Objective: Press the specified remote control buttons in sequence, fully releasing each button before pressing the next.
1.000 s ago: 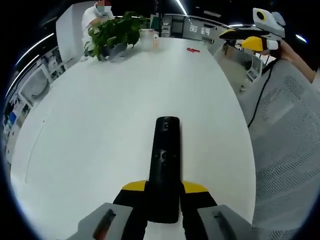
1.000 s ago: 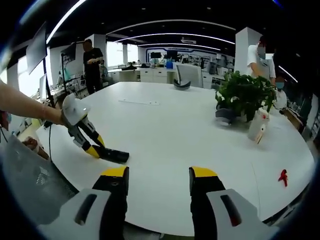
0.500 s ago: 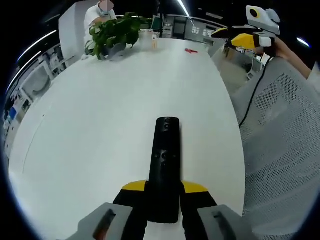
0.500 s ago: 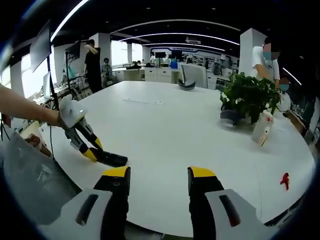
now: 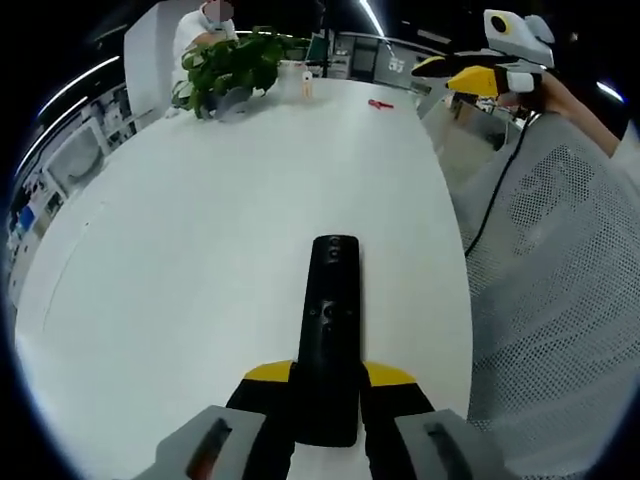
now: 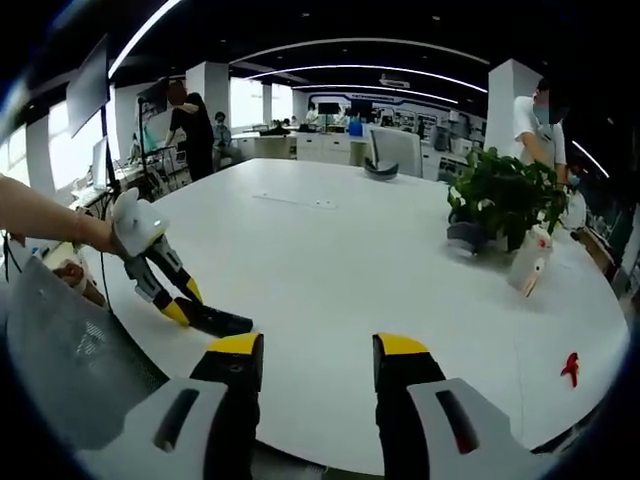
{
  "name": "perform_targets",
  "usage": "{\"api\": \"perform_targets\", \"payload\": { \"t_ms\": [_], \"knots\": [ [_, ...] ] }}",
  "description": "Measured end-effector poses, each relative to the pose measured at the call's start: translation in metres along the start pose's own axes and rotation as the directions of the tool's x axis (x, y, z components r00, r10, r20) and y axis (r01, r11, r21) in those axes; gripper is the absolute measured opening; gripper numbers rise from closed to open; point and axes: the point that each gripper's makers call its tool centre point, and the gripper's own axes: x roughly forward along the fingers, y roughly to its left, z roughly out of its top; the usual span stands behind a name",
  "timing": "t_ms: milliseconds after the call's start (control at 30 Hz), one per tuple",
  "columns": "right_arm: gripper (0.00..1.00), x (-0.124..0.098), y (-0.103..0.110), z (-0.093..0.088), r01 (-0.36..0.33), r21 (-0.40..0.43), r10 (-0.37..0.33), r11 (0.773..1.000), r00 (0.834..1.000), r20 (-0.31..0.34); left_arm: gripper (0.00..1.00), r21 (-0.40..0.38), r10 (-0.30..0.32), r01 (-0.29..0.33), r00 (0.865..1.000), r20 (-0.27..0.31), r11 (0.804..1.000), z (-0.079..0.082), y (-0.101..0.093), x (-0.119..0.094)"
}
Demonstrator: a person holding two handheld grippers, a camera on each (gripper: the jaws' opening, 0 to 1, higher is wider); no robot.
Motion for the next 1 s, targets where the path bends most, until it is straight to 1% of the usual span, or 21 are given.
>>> {"api": "perform_targets", "payload": {
  "t_ms": [700,867,1000],
  "knots": [
    [0.42,0.001,0.003,-0.001,-0.014,-0.028,0.014,1.000,1.000,-0.010,0.25,-0.007,-0.011,0.011,1.000,0.005,1.000,-0.005,-0.025,-0.002],
    [0.42,0.001,0.003,-0.001,-0.015,-0.031,0.014,0.999,1.000,-0.014,0.25,0.014,-0.019,0.020,1.000,-0.010,1.000,-0.010,-0.030,-0.005],
    [0.41,0.002,0.004,-0.002,-0.015,-0.033,0.014,0.999,1.000,-0.019,0.25,0.014,-0.027,0.027,1.000,-0.012,1.000,-0.011,-0.032,-0.006]
  ]
}}
